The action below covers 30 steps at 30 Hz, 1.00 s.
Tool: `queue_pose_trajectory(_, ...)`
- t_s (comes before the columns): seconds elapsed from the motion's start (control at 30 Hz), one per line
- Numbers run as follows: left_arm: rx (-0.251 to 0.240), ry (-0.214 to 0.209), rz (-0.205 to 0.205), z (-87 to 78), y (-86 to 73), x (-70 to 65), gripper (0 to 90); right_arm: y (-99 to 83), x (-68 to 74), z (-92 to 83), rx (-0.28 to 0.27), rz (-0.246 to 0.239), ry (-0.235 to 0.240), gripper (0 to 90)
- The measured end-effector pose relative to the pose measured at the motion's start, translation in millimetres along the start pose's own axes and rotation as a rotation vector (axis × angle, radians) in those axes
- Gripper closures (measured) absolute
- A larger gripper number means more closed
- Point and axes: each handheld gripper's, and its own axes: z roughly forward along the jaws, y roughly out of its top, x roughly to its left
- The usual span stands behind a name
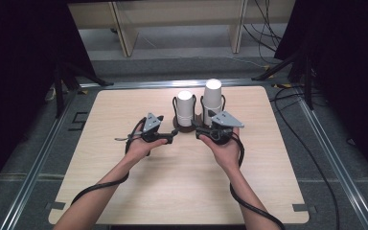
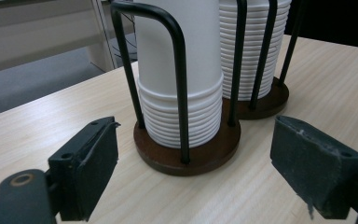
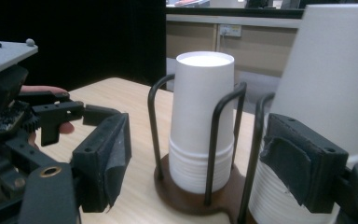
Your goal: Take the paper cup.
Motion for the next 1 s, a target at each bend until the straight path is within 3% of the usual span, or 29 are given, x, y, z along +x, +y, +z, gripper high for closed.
queue_pose_trajectory(0.07, 0.004, 0.002, -0.004, 6.5, 1.5, -0.8, 14.9, 3.9, 0.6, 8.5, -0.005, -0.023, -0.011, 24.7)
queue_pose_trajectory(0.27, 0.017, 0.012, -0.016, 24.4, 4.8, -0.7, 16.3, 20.2, 1.8, 33.5, 0.014, -0.019, -0.030, 25.7)
queue_pose_trajectory(0.33, 0.020, 0.015, -0.019, 28.9, 5.3, -0.1, 16.7, 25.6, -1.1, 41.9, -0.003, -0.058, -0.041, 25.9)
queue_pose_trajectory(0.37, 0.020, 0.015, -0.019, 28.9, 5.3, -0.1, 16.8, 25.6, -1.1, 41.9, -0.003, -0.058, -0.041, 25.9)
queue_pose_trajectory(0.4, 0.024, 0.018, -0.023, 31.0, 5.5, 0.4, 16.8, 27.5, 0.6, 45.5, 0.009, -0.029, -0.035, 26.0)
queue_pose_trajectory(0.43, 0.028, 0.021, -0.029, 34.2, 5.0, 1.3, 17.2, 31.3, -1.2, 53.0, 0.012, -0.057, -0.049, 26.4)
queue_pose_trajectory(0.67, 0.037, 0.022, -0.038, 44.1, 6.6, 1.8, 17.8, 32.7, -4.7, 75.0, 0.039, -0.067, -0.073, 26.8)
queue_pose_trajectory(0.77, 0.044, 0.024, -0.030, 46.8, 8.2, 1.4, 17.9, 30.4, -3.0, 81.4, 0.051, -0.034, -0.079, 26.9)
queue_pose_trajectory(0.87, 0.040, 0.028, -0.036, 49.3, 8.3, 1.2, 18.1, 29.5, -5.9, 84.7, 0.052, -0.073, -0.103, 27.0)
queue_pose_trajectory(0.93, 0.040, 0.028, -0.044, 51.2, 7.4, 0.8, 18.2, 29.1, -3.9, 87.3, 0.058, -0.051, -0.106, 27.2)
queue_pose_trajectory(1.0, 0.047, 0.029, -0.043, 52.5, 6.2, 1.3, 18.4, 29.2, -4.8, 90.2, 0.053, -0.059, -0.107, 27.6)
